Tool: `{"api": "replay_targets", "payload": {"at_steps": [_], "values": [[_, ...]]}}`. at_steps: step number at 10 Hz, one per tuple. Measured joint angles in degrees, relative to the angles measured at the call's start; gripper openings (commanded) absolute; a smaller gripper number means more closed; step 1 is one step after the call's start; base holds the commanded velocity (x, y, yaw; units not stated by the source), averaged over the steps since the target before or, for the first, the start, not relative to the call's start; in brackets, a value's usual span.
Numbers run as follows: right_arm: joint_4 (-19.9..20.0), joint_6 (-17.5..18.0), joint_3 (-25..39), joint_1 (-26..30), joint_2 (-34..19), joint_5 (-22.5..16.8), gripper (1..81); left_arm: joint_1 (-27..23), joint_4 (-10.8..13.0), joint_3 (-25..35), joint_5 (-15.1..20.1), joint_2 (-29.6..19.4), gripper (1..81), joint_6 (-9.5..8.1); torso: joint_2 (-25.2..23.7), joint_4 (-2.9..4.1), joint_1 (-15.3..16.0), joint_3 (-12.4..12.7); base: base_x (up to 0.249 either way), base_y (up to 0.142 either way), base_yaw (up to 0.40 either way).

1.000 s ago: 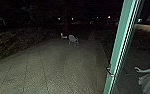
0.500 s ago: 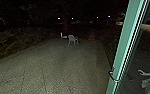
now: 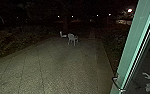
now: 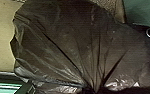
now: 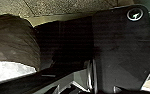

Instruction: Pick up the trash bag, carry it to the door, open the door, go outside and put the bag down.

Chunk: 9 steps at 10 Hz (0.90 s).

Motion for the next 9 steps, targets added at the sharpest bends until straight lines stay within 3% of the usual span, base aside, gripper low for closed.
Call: {"api": "replay_targets", "payload": {"at_steps": [9], "values": [[-0.06, -0.11, -0.02, 0.33, 0.13, 0.48, 81.1, -0.83, 0.00, 0.00, -0.59, 0.00, 1.0, 0.20, 0.15, 0.00, 0.14, -0.06, 0.142, 0.000, 0.000]]}}
